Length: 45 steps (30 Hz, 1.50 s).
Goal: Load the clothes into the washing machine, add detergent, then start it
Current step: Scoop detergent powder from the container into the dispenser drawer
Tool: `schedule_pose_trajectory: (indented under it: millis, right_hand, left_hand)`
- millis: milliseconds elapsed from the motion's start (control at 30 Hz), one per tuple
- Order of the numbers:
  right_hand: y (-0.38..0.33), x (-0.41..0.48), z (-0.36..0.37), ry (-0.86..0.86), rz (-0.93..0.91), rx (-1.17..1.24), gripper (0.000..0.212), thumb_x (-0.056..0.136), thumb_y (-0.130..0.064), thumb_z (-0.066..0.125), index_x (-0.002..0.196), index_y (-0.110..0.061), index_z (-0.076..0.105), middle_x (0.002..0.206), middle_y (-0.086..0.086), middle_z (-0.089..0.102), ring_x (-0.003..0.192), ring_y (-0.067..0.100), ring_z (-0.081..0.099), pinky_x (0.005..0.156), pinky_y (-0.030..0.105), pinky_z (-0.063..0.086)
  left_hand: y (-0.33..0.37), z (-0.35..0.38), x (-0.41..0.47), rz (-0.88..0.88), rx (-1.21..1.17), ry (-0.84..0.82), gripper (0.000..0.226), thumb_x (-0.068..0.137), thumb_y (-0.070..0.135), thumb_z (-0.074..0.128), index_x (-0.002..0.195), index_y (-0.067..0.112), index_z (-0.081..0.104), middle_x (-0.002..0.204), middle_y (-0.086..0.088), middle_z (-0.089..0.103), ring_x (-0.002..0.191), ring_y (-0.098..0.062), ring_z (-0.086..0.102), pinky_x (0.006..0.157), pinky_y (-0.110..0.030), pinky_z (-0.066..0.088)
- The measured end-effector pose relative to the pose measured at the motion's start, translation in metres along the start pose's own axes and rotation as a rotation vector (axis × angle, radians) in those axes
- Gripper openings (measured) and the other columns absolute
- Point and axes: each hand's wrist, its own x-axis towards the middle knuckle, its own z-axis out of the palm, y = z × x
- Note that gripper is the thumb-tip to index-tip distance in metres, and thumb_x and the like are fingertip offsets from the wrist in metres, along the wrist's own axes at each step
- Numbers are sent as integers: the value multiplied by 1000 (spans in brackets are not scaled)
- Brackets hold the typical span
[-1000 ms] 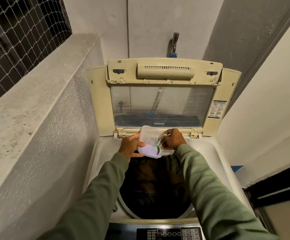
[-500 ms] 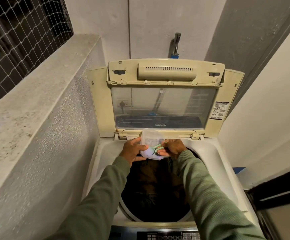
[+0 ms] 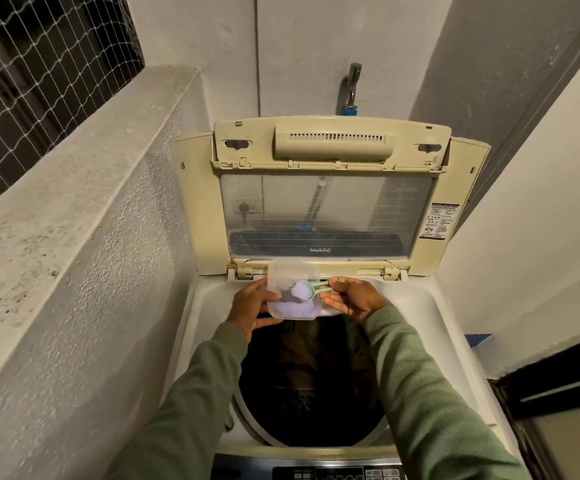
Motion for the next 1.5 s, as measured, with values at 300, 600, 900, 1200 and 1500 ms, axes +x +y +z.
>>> schedule_pose_trajectory:
  millis: [300, 600, 900, 1200, 1500]
  right_hand:
    - [-7, 5, -20, 120, -78, 166, 12, 98, -5, 47, 93, -4, 58, 61, 14, 70, 54, 18, 70, 46, 24, 56]
    - [4, 7, -24, 234, -114, 197, 14, 97, 2, 45, 89, 0, 56, 80, 20, 67, 59, 24, 70, 50, 27, 59]
    - [12, 10, -17, 244, -146, 138, 16, 96, 1, 44, 90, -3, 58, 82, 16, 66, 70, 28, 65, 59, 28, 59]
    - [17, 12, -20, 259, -178, 115, 21, 93, 2, 42, 84, -4, 60, 76, 14, 65, 72, 28, 65, 75, 33, 58]
    - [16, 7, -19, 176, -282, 26, 28, 87, 15, 40, 78, -2, 61, 87, 15, 69, 80, 26, 68, 77, 31, 59]
  left_hand:
    - [-15, -24, -8, -31, -61, 102, 25, 85, 6, 55, 108, 10, 64, 116, -18, 65, 99, -36, 64, 71, -42, 60]
    - [-26, -32, -11, -75, 6, 125, 30, 84, 3, 49, 110, 5, 64, 105, -18, 69, 87, -32, 64, 63, -40, 57]
    - [-32, -32, -13, -77, -19, 134, 33, 85, 3, 49, 115, 10, 61, 105, -16, 68, 89, -31, 63, 65, -40, 56]
    - [-35, -33, -12, -84, -21, 125, 42, 85, 5, 50, 124, 15, 58, 109, -15, 68, 96, -33, 63, 68, -41, 56]
    - [-35, -32, -11, -76, -6, 119, 44, 82, 5, 50, 124, 16, 61, 110, -16, 69, 99, -35, 63, 70, -43, 57]
